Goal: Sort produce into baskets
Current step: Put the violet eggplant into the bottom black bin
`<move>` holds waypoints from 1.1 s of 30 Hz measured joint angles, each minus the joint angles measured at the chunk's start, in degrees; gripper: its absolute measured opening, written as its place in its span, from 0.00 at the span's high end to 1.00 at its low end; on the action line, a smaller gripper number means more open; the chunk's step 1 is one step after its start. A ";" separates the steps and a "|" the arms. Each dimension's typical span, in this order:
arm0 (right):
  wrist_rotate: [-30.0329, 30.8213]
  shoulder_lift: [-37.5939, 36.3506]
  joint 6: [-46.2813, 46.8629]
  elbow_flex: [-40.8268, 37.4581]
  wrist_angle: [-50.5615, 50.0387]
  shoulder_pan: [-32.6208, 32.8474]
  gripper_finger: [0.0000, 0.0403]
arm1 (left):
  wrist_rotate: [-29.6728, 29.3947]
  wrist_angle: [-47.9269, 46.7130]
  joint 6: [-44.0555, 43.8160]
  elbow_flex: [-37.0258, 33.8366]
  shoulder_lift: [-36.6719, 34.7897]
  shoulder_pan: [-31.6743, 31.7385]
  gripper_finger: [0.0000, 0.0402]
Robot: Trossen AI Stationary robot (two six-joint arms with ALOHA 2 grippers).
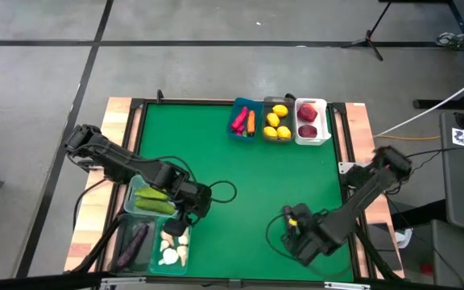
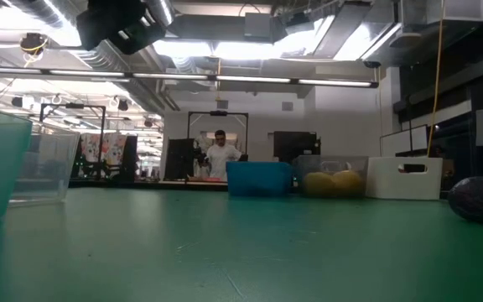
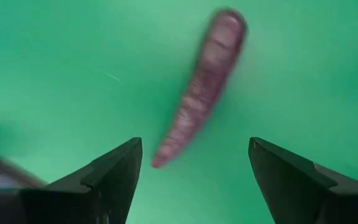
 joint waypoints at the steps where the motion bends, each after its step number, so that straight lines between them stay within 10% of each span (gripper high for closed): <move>1: 1.77 -2.35 0.77 -2.63 3.32 0.11 0.27 | -0.01 0.00 0.34 0.00 0.00 0.00 0.52; 14: 1.22 -8.43 2.43 -19.78 22.64 -2.01 0.27 | -0.39 0.03 0.88 0.00 -0.02 0.43 0.51; 33: -0.45 0.44 1.10 -23.12 30.82 -2.44 0.37 | -1.95 -0.46 2.24 -0.09 -0.55 -0.01 0.51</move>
